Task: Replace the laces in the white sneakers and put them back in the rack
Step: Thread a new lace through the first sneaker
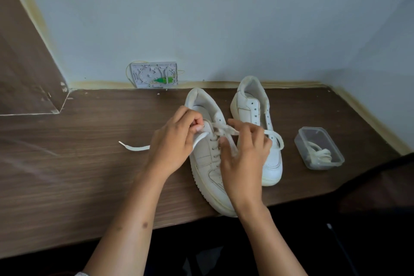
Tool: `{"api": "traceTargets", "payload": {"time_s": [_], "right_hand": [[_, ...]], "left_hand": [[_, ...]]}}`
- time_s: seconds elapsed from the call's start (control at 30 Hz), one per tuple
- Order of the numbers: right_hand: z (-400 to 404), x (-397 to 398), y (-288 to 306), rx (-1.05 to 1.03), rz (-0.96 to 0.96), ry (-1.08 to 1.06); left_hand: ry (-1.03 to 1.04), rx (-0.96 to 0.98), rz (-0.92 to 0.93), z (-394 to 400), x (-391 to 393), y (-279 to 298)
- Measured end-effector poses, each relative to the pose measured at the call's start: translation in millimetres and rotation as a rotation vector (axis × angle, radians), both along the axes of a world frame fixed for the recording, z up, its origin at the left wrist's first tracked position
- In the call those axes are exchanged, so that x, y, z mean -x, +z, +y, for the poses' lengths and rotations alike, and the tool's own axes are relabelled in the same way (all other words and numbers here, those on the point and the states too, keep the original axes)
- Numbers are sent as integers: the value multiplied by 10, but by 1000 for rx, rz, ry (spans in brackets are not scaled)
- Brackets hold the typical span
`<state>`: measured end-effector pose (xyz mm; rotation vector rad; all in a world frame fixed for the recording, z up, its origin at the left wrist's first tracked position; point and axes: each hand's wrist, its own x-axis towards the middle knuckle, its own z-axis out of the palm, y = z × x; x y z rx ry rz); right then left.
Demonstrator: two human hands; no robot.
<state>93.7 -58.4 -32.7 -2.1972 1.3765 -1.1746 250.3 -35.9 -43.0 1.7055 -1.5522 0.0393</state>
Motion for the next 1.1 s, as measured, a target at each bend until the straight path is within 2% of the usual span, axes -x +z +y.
{"api": "traceTargets", "payload": {"time_s": [0.17, 0.3, 0.4, 0.5, 0.6, 0.67, 0.73, 0.77, 0.83, 0.9, 0.97, 1.1], "right_hand": [[121, 236, -50, -78, 95, -30], [253, 171, -98, -93, 275, -125], [348, 103, -175, -98, 432, -131], [346, 107, -207, -115, 447, -75], [328, 135, -205, -115, 455, -49], [329, 129, -204, -131, 456, -33], [329, 132, -212, -163, 455, -14], [328, 142, -204, -167, 448, -9], [307, 161, -174, -197, 448, 37], [249, 197, -125, -261, 418, 110], [166, 232, -92, -304, 337, 144], [138, 235, -74, -318, 326, 171]], "left_hand": [[-58, 2, 48, 15, -87, -37], [-97, 28, 180, 25, -84, -16], [-52, 77, 106, 5, -23, -2], [46, 65, 26, -16, 14, -24], [154, 210, 269, -38, -30, -21], [325, 336, 471, -30, -96, -3], [487, 362, 527, -2, -160, 2], [517, 342, 502, 15, -182, 4], [408, 312, 380, 41, -202, 20], [221, 239, 142, 45, -179, 53], [124, 179, -84, 20, -106, 65], [90, 145, -136, -13, -27, 44]]}}
